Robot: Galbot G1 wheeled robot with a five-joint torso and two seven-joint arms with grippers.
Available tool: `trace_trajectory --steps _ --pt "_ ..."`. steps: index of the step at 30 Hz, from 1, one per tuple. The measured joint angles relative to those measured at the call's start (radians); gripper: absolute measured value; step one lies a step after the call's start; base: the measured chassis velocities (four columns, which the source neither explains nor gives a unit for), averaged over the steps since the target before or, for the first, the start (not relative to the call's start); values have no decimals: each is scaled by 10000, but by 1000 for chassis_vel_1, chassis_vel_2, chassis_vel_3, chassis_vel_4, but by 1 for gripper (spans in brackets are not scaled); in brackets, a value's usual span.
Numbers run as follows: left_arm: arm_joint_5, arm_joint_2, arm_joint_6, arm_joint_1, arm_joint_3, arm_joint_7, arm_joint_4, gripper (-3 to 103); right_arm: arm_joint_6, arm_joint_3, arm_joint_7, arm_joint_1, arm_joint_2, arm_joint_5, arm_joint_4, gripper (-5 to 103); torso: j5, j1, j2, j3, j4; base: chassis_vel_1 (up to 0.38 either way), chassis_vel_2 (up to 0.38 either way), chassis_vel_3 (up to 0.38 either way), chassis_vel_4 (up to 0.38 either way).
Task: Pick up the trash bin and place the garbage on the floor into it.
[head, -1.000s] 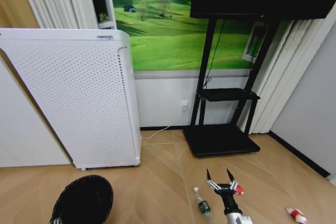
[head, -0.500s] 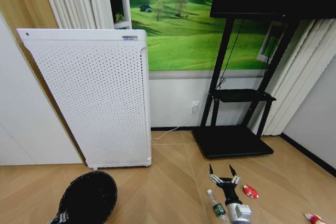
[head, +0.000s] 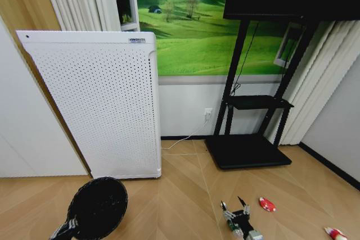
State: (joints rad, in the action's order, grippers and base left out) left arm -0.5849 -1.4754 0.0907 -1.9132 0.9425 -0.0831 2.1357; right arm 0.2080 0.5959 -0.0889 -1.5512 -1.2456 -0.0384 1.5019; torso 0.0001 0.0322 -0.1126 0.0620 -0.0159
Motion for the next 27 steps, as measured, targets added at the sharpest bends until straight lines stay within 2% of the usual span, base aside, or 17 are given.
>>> trace_trajectory --steps 2,5,12,15,27 --pt "-19 31 9 8 10 -24 28 3 -272 -36 -542 85 279 -106 -295 91 0 0 0 0 0 0 0 0 0" --pt "-29 39 10 0 28 -25 29 3 -397 -70 -903 261 475 -382 -708 88 -2 0 0 0 -2 0 0 0 0" --pt "-13 34 40 -18 -4 -39 65 3 -456 -100 -1224 568 503 -709 -1403 85 -2 0 0 0 -1 0 0 0 0" --pt "6 34 60 -28 -22 -50 75 3 -350 -105 -1244 709 366 -974 -1822 84 -1 -1 0 0 -1 0 0 0 0" --pt "5 160 107 -100 4 -127 183 3 -4 -91 -1059 1501 57 -1806 -3727 88 -1 0 0 0 -1 0 0 0 0"
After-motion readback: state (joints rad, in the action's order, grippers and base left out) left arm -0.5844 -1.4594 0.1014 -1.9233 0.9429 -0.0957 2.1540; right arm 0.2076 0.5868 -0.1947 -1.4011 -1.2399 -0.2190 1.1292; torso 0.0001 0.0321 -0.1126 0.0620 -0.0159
